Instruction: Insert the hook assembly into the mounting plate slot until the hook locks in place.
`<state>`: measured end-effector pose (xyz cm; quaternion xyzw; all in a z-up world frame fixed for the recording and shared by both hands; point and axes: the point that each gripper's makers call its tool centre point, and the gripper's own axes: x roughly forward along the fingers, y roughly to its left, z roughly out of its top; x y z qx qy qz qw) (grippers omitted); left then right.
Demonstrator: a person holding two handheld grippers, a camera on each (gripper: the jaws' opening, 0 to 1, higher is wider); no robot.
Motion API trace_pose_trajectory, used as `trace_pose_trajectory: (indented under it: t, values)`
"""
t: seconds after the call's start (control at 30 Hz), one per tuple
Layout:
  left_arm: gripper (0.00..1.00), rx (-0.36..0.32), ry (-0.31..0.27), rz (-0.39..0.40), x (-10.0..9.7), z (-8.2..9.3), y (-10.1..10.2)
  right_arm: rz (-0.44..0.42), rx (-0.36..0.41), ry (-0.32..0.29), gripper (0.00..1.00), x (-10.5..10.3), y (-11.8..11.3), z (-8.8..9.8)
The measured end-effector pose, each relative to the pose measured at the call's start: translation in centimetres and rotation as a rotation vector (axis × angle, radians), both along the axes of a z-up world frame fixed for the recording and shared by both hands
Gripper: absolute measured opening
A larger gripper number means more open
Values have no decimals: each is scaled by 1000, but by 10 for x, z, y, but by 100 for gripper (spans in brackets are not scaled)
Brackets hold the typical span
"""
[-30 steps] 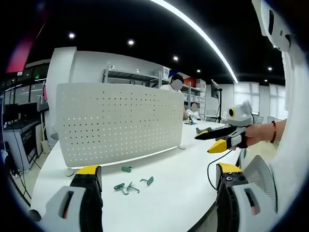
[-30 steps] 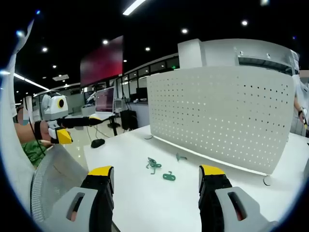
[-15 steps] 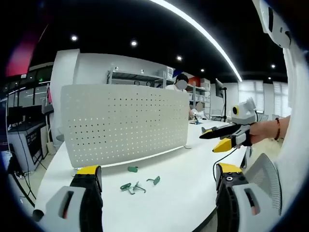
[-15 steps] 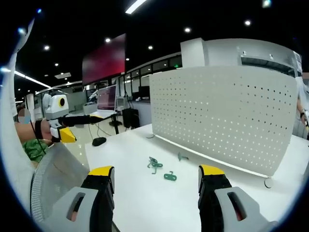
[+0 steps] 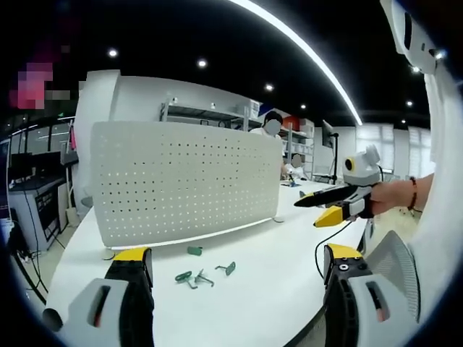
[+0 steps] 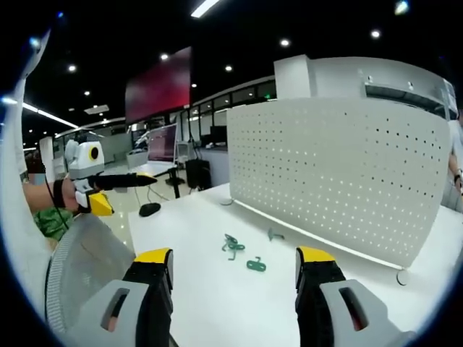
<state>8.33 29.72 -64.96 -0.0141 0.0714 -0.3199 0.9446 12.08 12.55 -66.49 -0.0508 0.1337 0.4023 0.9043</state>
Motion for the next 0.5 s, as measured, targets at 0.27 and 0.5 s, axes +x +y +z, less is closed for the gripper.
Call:
trace_pose_trajectory:
  t: [0.27, 0.5]
  values:
    - [100, -5, 4, -10, -1, -1, 8, 22, -27, 3, 67, 1, 8, 1]
    - [100, -8, 2, -23, -2, 0, 9, 37, -50, 11, 66, 4, 16, -1]
